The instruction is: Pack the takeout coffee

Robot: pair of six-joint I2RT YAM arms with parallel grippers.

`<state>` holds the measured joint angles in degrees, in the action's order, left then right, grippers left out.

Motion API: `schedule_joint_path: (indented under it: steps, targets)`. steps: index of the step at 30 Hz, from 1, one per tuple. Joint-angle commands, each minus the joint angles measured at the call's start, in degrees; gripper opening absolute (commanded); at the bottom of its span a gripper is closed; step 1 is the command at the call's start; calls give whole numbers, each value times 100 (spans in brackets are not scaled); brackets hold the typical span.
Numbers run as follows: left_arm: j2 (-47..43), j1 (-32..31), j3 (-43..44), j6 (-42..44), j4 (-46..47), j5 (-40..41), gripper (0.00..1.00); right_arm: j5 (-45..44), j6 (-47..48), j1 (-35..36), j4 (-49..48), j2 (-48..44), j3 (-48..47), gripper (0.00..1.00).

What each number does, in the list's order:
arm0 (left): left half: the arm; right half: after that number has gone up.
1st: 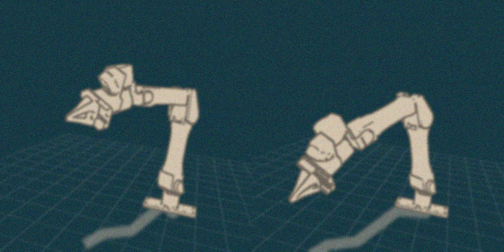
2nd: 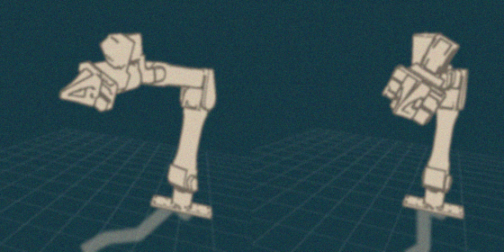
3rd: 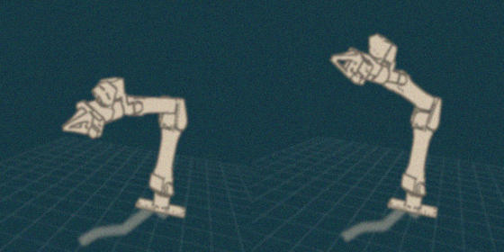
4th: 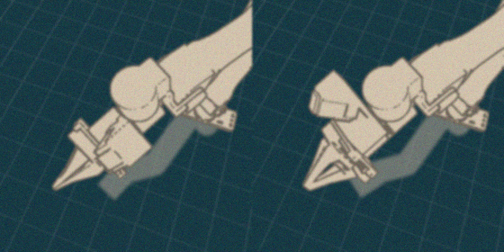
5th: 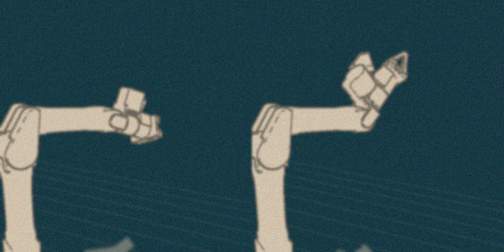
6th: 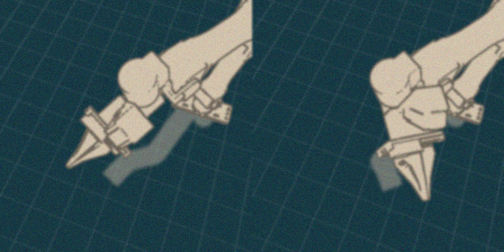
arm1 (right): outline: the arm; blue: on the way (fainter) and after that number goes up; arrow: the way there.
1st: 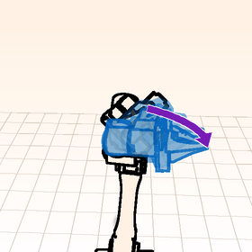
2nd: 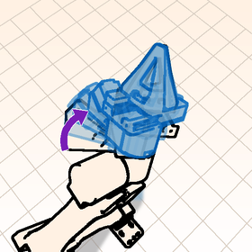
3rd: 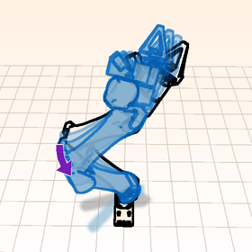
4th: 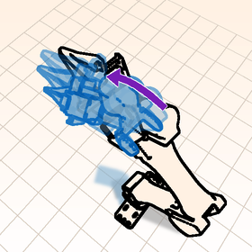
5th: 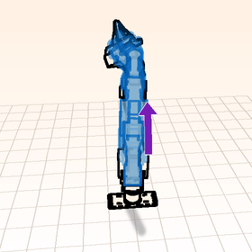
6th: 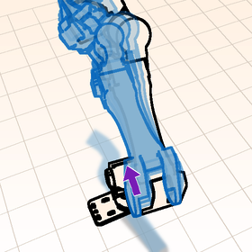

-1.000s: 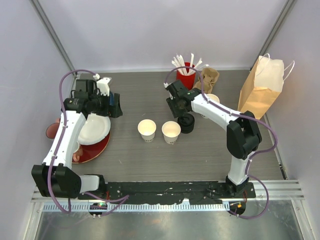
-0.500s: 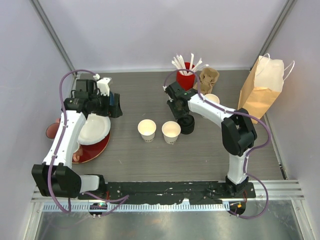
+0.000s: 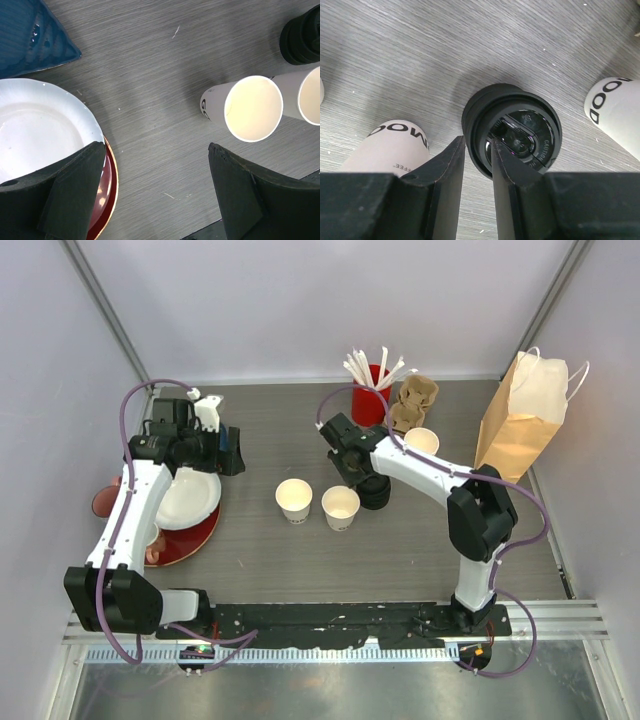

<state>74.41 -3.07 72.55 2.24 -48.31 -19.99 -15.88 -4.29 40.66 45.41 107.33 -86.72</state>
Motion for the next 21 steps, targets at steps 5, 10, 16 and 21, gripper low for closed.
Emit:
schedule_joint_path:
  steps: [5,10,16,21]
  targets:
    - [-41,17,101,75,-11,-49,89,-477,201,-50,-14,-248,67,33]
    - [-85,17,101,84,-20,-58,88,-408,262,-76,-23,-63,-143,32]
    - [-138,17,40,127,-11,-49,88,-56,175,-85,-32,51,-223,32]
    - [-120,17,22,119,15,-49,89,-99,139,-94,-120,-45,-231,33]
